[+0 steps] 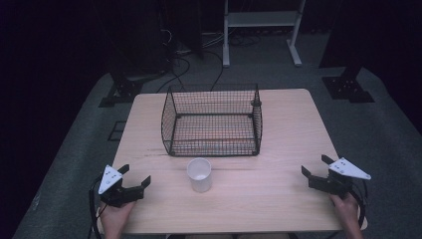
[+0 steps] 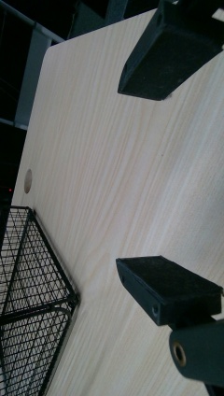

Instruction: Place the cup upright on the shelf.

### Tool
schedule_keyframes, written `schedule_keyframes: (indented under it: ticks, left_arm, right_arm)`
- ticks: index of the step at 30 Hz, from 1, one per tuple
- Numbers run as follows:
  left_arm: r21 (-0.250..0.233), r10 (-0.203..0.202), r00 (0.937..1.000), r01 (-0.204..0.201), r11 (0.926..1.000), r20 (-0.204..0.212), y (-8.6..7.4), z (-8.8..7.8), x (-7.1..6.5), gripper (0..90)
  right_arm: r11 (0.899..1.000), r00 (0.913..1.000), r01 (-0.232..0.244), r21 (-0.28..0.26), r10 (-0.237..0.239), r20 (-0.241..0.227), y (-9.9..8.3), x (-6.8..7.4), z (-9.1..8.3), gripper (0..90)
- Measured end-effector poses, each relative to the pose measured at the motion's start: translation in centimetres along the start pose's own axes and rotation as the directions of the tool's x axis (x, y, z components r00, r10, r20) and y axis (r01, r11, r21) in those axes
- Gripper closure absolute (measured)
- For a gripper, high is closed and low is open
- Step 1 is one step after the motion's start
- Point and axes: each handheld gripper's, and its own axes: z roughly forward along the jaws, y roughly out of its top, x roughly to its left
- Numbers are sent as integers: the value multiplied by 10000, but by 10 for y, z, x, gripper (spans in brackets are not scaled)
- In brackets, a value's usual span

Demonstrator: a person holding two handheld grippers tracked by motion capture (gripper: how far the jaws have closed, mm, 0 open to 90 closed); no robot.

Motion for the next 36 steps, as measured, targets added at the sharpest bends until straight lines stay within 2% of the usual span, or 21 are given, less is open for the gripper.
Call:
schedule_keyframes:
  ticks: [5, 13, 18, 20, 25, 27, 30, 33, 34, 36]
  left_arm:
    - [64, 113, 9998, -114, 9999, 132, 1, 1, -2, 69]
    - [124, 567, 9975, -573, 9983, 421, 8, 3, -13, 69]
    - [125, 431, 9961, -442, 9989, 766, 15, 5, -15, 69]
    - [147, 554, 9950, -568, 9983, 825, 17, 5, -17, 69]
    - [350, 829, 9914, -869, 9956, 1017, 21, 6, -22, 47]
    - [522, 981, 9874, -1052, 9931, 1240, 22, 7, -26, 45]
    - [527, 1007, 9840, -1095, 9926, 1472, 21, 8, -30, 44]
    - [590, 1102, 9826, -1201, 9910, 1496, 22, 8, -32, 30]
    - [602, 1188, 9788, -1303, 9896, 1667, 23, 8, -35, 30]
    - [633, 1307, 9760, -1436, 9876, 1741, 23, 8, -37, 26]
  right_arm:
    - [10000, 10000, 26, 8, -26, 2, 0, 0, 0, 131]
    - [10000, 10000, 28, 43, -29, 49, 0, 0, 0, 131]
    - [10000, 10000, 45, 61, -45, 55, 0, 0, 1, 131]
    - [10000, 10000, 44, 83, -45, 46, 0, 0, 1, 131]
    - [9999, 10000, 45, 93, -46, 58, 0, 0, 1, 131]
    - [9999, 10000, 62, 107, -63, 70, 0, 0, 1, 131]
    - [9999, 9999, 79, 136, -80, 69, 1, 1, 1, 131]
    - [9999, 9999, 81, 153, -82, 77, 1, 1, 1, 131]
    - [9998, 9999, 74, 159, -75, 78, 1, 1, 1, 131]
    - [9998, 9999, 81, 165, -82, 84, 1, 1, 1, 131]
